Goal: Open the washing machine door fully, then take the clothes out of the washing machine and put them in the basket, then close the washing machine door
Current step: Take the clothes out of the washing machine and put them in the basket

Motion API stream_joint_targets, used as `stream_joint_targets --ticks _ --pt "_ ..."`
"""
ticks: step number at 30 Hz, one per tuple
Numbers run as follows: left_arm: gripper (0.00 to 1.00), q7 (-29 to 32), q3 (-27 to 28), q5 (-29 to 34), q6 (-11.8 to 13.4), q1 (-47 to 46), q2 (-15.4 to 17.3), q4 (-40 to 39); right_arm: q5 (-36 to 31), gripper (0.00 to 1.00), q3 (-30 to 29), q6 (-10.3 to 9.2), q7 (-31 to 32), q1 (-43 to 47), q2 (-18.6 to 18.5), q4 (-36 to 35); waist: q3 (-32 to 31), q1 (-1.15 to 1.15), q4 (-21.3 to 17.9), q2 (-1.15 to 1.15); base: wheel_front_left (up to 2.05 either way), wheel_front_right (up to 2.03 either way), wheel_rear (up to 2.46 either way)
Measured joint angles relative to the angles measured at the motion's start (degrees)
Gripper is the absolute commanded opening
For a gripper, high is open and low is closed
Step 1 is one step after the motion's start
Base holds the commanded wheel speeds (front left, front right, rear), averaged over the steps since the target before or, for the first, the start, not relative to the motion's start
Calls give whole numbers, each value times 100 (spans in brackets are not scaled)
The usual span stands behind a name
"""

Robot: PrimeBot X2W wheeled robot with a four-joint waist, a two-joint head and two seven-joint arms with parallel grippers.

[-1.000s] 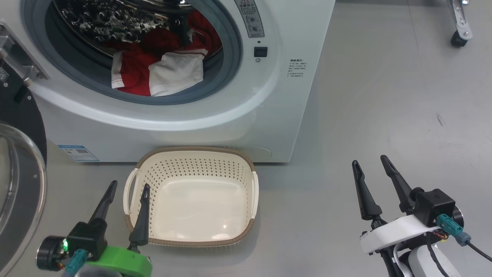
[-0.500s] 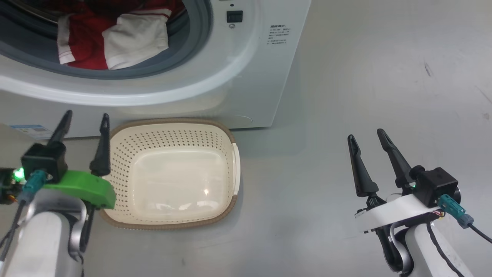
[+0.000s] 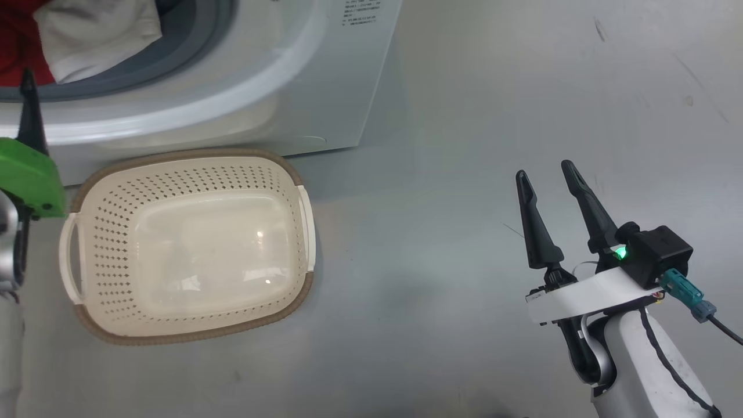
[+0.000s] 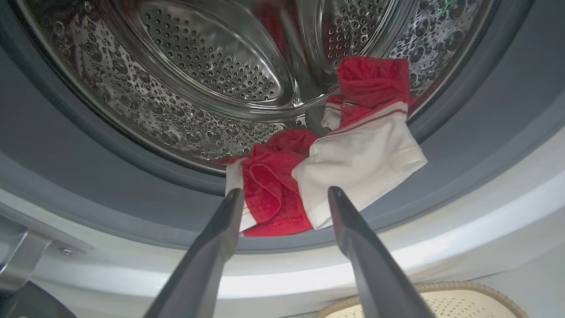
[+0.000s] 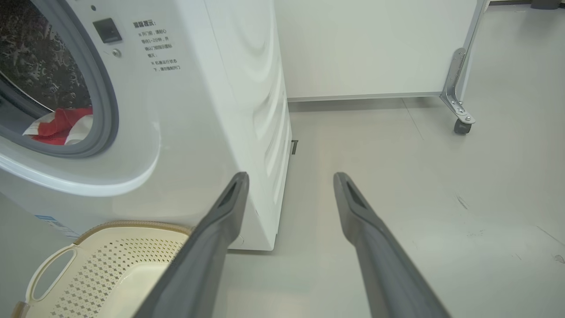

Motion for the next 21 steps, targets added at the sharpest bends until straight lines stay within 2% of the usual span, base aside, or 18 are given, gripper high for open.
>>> stream_joint_targets --ticks 4,11,15,21 --pt "100 301 16 249 70 -313 277 276 0 100 -3 4 0 -58 25 5 192 0 -169 0 0 0 0" --pt "100 623 32 286 70 -759 369 655 1 100 -4 53 0 -129 105 31 439 0 -390 0 0 0 0" --pt "100 794 225 287 79 -940 599 1038 2 100 -4 102 0 -195 163 85 576 0 -579 0 0 0 0" --pt "100 846 327 292 125 -1150 772 1251 12 100 -30 103 0 -232 191 107 680 0 -756 0 0 0 0"
